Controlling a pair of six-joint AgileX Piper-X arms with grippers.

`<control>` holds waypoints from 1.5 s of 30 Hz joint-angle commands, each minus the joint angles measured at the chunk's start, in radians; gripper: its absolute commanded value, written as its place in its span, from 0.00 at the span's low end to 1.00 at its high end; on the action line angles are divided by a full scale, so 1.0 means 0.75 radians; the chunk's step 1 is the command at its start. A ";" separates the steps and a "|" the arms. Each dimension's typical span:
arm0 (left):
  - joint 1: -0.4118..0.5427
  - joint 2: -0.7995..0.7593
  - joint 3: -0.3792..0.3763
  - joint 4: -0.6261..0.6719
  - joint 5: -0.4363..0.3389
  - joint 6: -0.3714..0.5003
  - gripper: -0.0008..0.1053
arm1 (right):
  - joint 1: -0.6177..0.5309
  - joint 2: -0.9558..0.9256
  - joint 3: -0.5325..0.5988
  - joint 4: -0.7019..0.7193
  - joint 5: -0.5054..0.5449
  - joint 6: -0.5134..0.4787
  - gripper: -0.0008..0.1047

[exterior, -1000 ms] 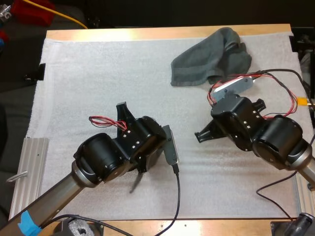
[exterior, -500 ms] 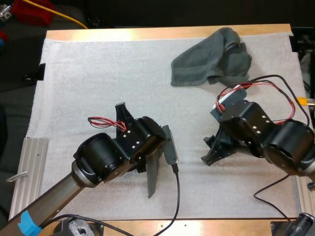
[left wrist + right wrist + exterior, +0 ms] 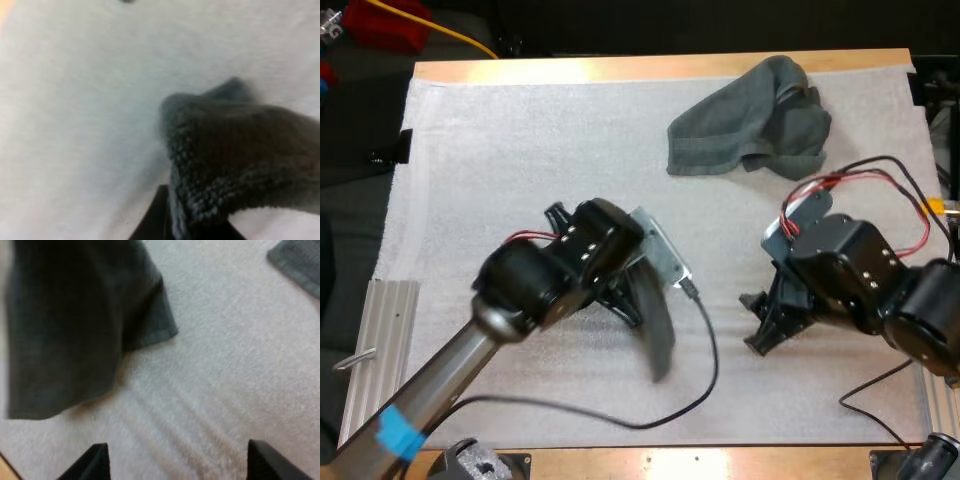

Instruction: Pick towel from pile, fold and stack

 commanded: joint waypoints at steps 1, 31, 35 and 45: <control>0.000 0.046 -0.008 -0.007 0.064 -0.036 0.01 | 0.002 -0.027 0.052 -0.011 -0.013 -0.026 0.53; 0.000 0.261 -0.008 -0.062 0.117 -0.010 0.01 | 0.232 -0.103 0.544 -0.437 0.092 0.090 0.53; 0.000 0.261 -0.008 -0.062 0.117 -0.010 0.01 | 0.336 -0.095 0.610 -0.507 0.152 0.226 0.53; 0.000 0.261 -0.008 -0.062 0.117 -0.010 0.01 | 0.472 -0.002 0.735 -0.686 0.296 0.433 0.53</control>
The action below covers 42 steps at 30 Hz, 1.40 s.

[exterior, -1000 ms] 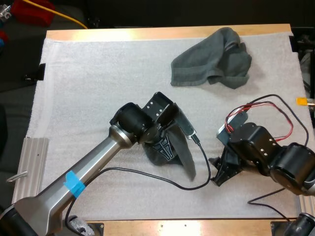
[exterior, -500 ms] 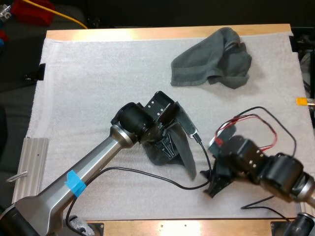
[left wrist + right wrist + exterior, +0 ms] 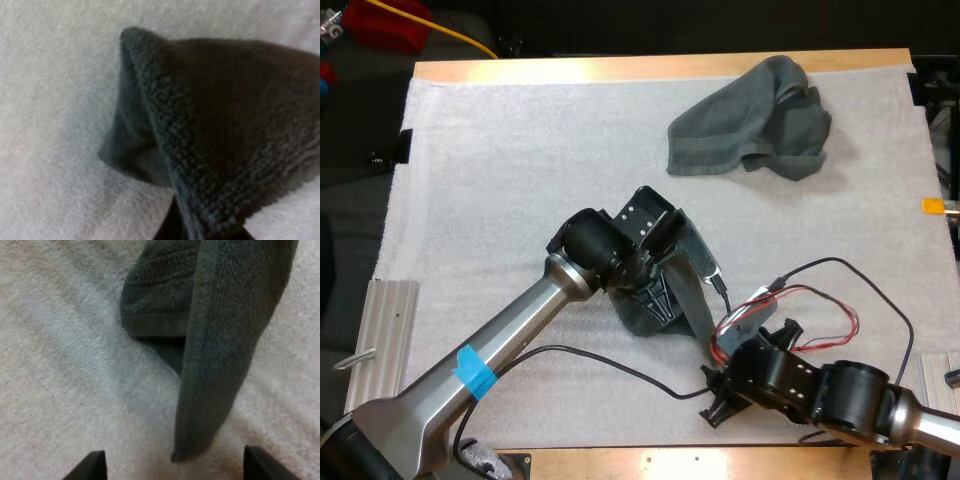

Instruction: Pick towel from pile, fold and stack

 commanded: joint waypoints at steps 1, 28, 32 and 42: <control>0.000 -0.008 -0.008 -0.020 0.016 -0.015 0.01 | 0.002 0.047 0.011 0.000 -0.009 0.008 0.53; 0.000 -0.008 -0.008 0.000 0.016 -0.012 0.01 | 0.270 0.030 0.017 0.112 0.281 0.247 0.53; 0.000 -0.008 -0.008 0.011 0.016 -0.012 0.01 | 0.270 0.000 0.037 0.080 0.291 0.268 0.53; 0.017 -0.008 -0.008 0.049 0.016 -0.012 0.01 | 0.270 -0.153 0.180 0.029 0.361 0.387 0.53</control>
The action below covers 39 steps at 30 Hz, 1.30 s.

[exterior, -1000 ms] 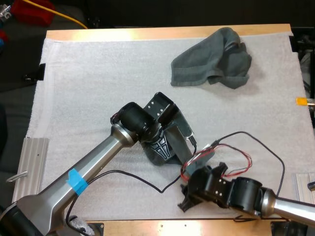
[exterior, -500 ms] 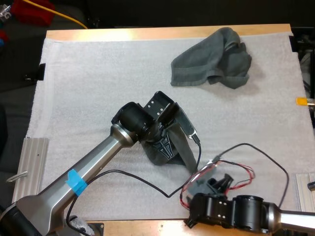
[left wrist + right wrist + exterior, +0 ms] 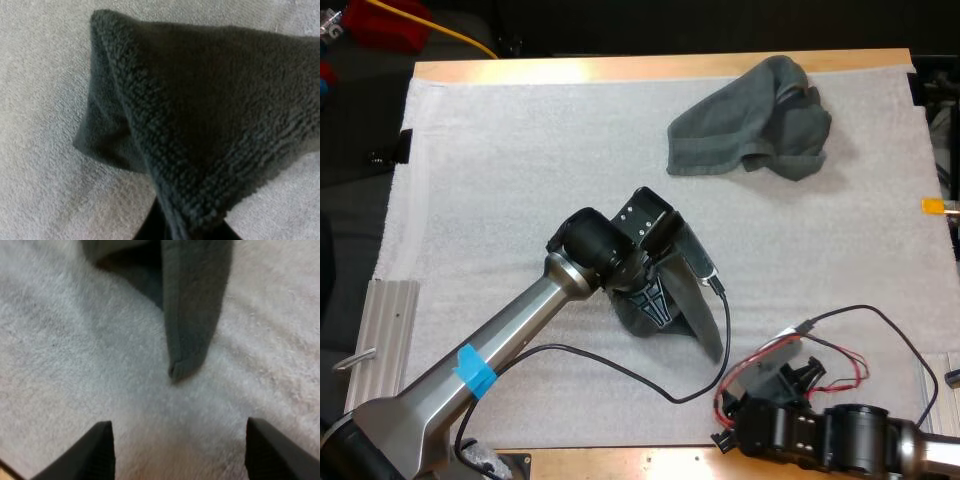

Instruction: Pick towel from pile, fold and stack

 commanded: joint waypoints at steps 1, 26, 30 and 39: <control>0.009 -0.011 -0.016 0.011 0.005 -0.012 0.01 | 0.000 -0.045 0.026 -0.056 0.027 0.002 0.53; 0.008 -0.011 -0.016 0.011 0.005 -0.018 0.01 | 0.000 0.043 0.393 -0.846 0.034 -0.088 0.53; 0.008 -0.011 -0.016 0.011 0.005 -0.024 0.01 | -0.001 0.150 0.393 -0.931 0.069 -0.088 0.53; 0.008 -0.011 -0.016 0.026 0.005 -0.026 0.01 | -0.179 0.308 0.393 -1.123 -0.046 -0.088 0.53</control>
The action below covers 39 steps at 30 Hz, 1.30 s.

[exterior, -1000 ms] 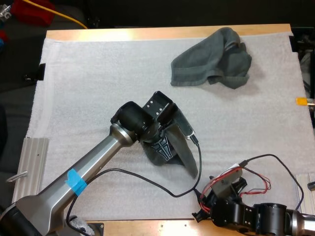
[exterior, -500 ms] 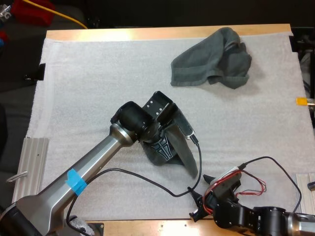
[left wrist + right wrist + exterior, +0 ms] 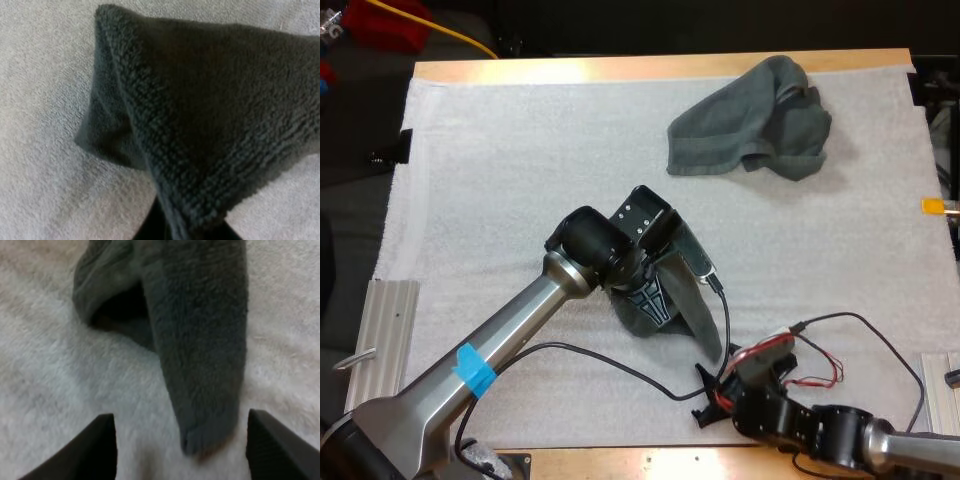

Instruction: Pick towel from pile, fold and stack

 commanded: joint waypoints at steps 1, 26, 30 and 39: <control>0.002 -0.011 -0.016 0.023 0.005 -0.018 0.01 | -0.043 0.025 0.003 -0.063 -0.045 -0.007 0.53; 0.002 -0.011 -0.016 0.089 0.005 -0.018 0.01 | -0.121 0.118 -0.003 -0.170 -0.097 -0.015 0.02; 0.002 -0.011 -0.016 0.115 0.005 -0.014 0.01 | -0.121 0.031 -0.003 -0.157 -0.093 -0.114 0.02; 0.002 -0.011 -0.016 0.133 0.007 -0.007 0.04 | -0.121 -0.255 -0.020 0.142 0.011 -0.228 0.02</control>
